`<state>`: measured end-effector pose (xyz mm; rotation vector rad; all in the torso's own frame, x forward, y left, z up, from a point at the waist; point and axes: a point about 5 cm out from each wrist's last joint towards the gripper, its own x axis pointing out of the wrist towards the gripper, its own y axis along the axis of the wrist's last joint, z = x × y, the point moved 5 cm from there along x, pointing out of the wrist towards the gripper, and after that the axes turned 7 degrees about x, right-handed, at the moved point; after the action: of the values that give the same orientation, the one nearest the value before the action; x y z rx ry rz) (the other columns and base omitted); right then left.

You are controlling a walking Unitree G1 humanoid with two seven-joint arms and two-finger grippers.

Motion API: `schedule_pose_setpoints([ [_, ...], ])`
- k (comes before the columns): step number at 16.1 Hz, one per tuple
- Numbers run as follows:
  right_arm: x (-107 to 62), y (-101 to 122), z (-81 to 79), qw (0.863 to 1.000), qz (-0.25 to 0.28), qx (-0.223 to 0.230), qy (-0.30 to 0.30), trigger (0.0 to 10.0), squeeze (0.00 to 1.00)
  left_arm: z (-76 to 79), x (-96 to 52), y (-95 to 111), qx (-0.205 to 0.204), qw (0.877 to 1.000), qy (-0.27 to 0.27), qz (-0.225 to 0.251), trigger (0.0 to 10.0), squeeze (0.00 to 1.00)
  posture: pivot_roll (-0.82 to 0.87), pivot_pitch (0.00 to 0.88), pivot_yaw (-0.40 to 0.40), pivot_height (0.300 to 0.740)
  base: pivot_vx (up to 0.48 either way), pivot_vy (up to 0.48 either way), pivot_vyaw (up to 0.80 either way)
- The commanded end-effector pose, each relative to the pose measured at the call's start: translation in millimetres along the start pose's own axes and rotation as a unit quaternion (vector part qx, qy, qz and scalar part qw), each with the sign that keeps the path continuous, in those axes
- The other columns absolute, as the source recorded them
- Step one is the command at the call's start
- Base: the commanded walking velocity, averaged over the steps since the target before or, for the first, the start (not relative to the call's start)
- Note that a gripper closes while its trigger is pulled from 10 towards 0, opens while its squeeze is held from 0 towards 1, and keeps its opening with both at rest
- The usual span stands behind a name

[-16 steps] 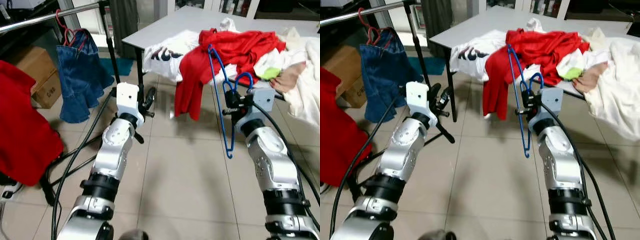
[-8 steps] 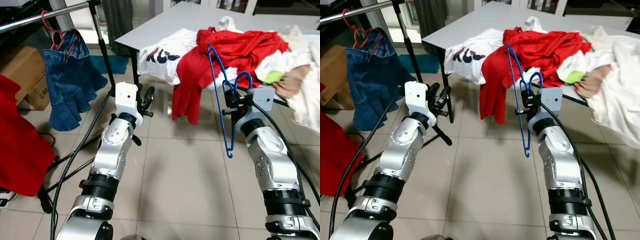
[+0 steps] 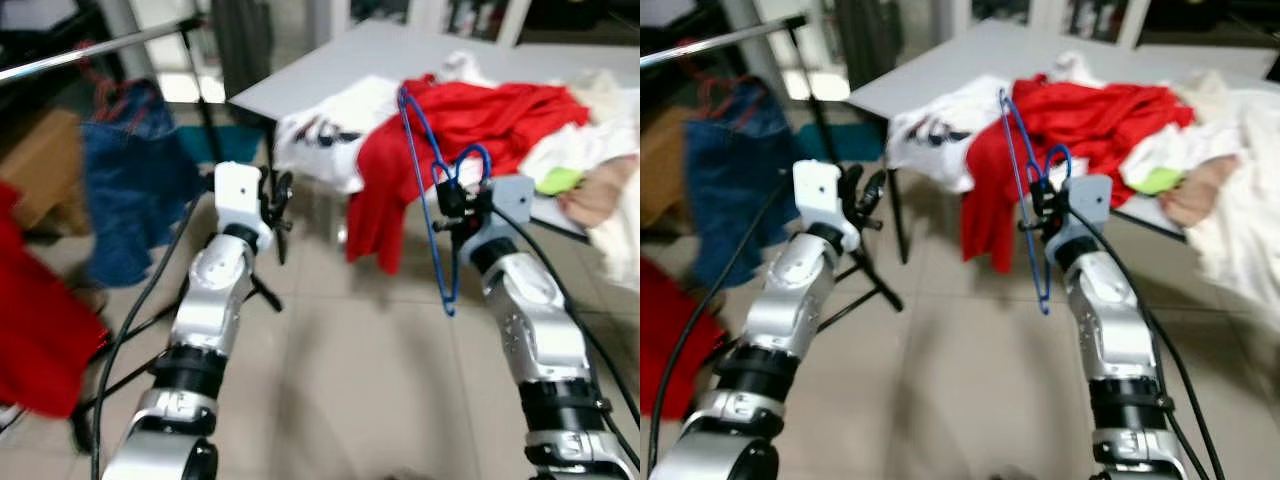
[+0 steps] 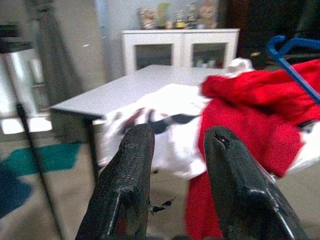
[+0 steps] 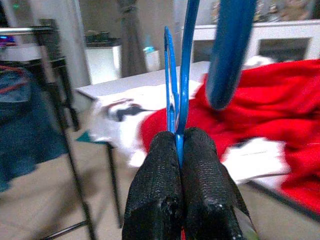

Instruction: Hang hanger

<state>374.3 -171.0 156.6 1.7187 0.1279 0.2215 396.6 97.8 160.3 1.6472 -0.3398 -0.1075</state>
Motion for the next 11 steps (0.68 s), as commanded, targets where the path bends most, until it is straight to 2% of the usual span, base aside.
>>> schedule_pose_setpoints([
  [1, -2.7, 2.3, 7.5, 1.000, 0.005, -0.002, -0.013, 10.0, 0.00, 8.1, 2.7, 3.2, 0.004, 1.000, -0.011, 0.002, 10.0, 0.00, 0.09, 0.000, 0.053, 0.740, 0.461, 0.000, 0.00],
  [11, -3.3, 2.1, 6.8, 1.000, 0.005, 0.001, -0.013, 10.0, 0.00, 9.1, 1.7, 1.6, 0.005, 1.000, -0.012, 0.000, 10.0, 0.00, 0.09, 0.000, 0.054, 0.740, 0.461, 0.000, 0.00],
])
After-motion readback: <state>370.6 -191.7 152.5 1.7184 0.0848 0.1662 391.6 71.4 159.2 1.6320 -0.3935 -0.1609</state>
